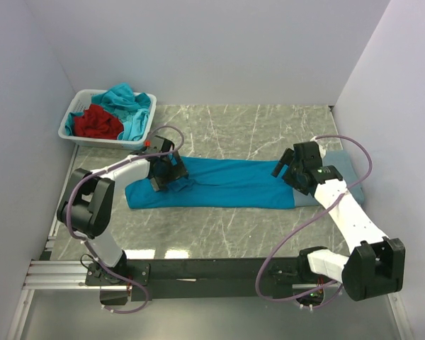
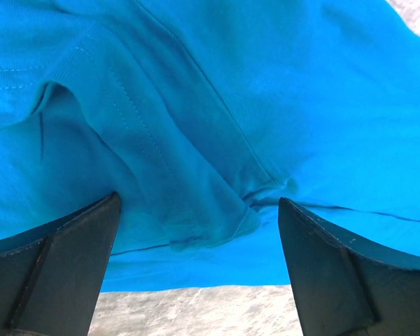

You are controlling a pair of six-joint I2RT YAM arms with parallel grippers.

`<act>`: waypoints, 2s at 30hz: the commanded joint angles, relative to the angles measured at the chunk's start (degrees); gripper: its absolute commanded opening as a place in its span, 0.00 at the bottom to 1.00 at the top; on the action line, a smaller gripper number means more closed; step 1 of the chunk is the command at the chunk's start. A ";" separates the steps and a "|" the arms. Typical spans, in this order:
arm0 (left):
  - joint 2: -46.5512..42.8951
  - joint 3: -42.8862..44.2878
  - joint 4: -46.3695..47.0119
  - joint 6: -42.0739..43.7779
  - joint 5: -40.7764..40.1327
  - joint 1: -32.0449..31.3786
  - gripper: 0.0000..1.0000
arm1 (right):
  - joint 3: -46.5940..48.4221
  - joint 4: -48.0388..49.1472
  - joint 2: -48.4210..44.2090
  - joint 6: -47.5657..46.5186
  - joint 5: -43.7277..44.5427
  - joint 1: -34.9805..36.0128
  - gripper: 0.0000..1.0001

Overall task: Fold and stack the t-shirts
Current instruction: Fold the tshirt

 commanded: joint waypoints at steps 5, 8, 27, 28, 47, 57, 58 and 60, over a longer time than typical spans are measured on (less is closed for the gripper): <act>2.04 5.69 3.18 1.65 -3.63 -0.08 1.00 | -0.87 -0.68 -2.87 1.04 2.77 0.22 0.95; 4.67 10.08 2.39 2.45 -5.30 0.00 0.99 | -0.52 -1.03 -3.13 0.95 3.38 0.31 0.95; 9.61 23.74 0.10 5.71 -9.52 0.53 0.99 | 2.03 3.35 -5.86 -5.28 0.32 0.31 0.95; 8.38 20.85 0.10 5.18 -9.43 0.53 1.00 | 2.12 4.06 -5.42 -5.63 -1.87 0.31 0.95; 8.79 8.33 10.39 0.78 -2.22 3.43 0.99 | 16.62 19.27 33.07 -8.45 -12.52 5.76 0.96; 18.20 18.17 9.07 1.92 -0.03 1.94 0.99 | 5.05 18.48 31.95 -6.96 -11.99 5.84 0.96; 19.78 19.06 9.15 2.10 0.41 1.59 0.99 | 3.54 18.74 31.15 -6.78 -12.43 5.84 0.96; 21.63 22.21 8.54 2.62 1.20 0.19 1.00 | -0.84 19.79 28.61 -5.82 -14.19 6.02 0.96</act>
